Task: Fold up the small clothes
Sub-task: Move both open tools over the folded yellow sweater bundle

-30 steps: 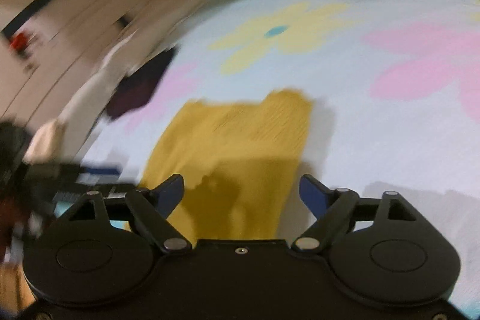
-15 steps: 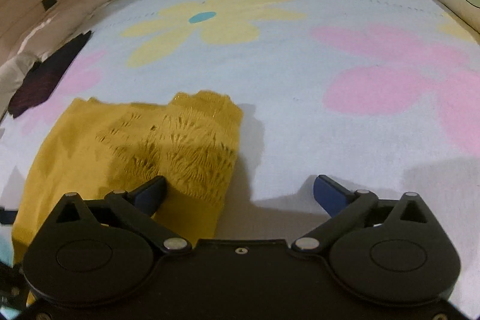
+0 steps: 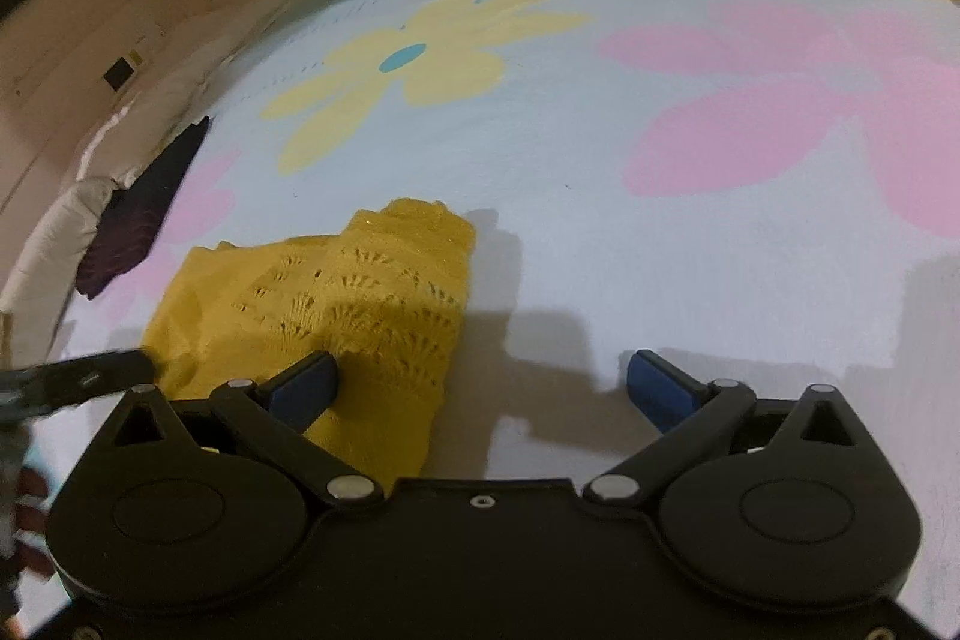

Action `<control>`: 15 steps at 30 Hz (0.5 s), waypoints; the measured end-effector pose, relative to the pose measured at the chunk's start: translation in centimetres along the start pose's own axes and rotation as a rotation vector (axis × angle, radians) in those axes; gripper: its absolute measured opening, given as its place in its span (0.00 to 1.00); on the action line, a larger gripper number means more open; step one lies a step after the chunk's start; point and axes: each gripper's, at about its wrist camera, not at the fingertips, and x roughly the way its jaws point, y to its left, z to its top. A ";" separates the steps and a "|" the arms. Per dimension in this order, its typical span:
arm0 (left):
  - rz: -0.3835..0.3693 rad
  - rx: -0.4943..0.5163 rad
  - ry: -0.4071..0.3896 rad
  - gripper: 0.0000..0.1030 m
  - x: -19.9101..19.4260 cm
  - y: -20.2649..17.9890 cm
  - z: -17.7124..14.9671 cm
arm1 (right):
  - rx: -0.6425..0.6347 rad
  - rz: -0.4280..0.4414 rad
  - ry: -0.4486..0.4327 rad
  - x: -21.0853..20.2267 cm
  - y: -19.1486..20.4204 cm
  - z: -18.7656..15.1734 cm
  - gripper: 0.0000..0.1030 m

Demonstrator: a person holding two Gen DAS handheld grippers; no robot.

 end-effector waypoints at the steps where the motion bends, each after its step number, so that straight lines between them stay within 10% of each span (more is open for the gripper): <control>1: 0.042 0.014 0.024 1.00 1.0 0.0 -0.2 | -0.004 0.004 0.003 -0.1 -0.1 0.0 1.00; 15: -0.214 -0.204 0.053 0.99 -2.8 6.7 -4.5 | 0.056 0.193 0.018 -0.4 -0.2 1.1 1.00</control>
